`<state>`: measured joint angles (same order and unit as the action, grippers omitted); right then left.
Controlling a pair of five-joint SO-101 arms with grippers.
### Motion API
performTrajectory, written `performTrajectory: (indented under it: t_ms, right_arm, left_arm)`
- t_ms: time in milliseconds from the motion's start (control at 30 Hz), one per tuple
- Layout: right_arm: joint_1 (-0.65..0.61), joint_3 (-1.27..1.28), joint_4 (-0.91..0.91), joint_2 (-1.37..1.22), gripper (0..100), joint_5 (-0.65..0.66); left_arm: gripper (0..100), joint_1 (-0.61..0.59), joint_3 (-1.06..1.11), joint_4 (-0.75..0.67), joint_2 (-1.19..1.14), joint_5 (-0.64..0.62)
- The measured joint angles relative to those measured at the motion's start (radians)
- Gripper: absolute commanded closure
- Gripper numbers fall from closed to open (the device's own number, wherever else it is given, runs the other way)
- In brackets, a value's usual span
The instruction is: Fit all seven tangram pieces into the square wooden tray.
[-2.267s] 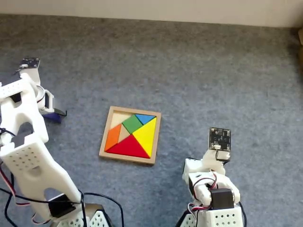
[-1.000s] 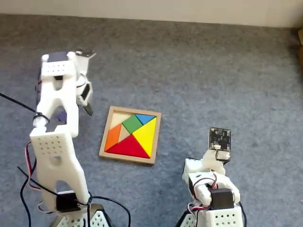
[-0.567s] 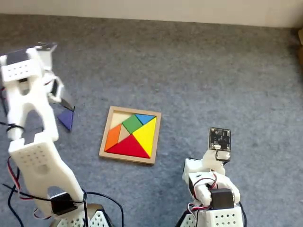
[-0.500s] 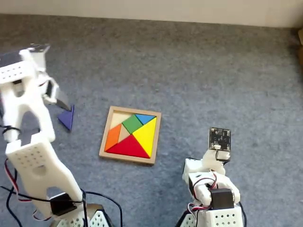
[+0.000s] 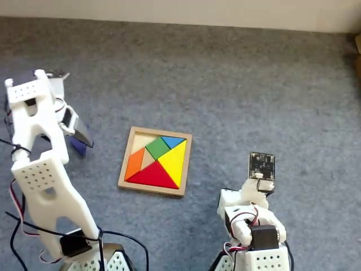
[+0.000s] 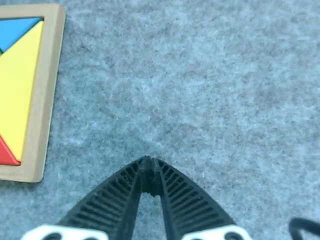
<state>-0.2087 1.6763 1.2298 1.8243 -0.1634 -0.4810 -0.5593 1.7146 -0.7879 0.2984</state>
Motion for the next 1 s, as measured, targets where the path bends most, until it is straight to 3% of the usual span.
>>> performTrajectory:
  t_ms: [233,500,667,1000]
  right_arm:
    - [0.000,0.000,0.000,0.000,99.5,0.000]
    - [0.000,0.000,0.000,0.000,99.5,0.000]
    - [0.000,0.000,0.000,0.000,99.5,0.000]
    - [0.000,0.000,0.000,0.000,99.5,0.000]
  left_arm:
    - [76,0.026,-0.002,-0.009,-0.055,0.000]
    - [76,0.034,-0.011,-0.009,-0.066,0.000]
    - [83,0.060,-0.011,-0.009,-0.066,0.000]
    - [84,0.123,-0.011,-0.009,-0.066,0.000]
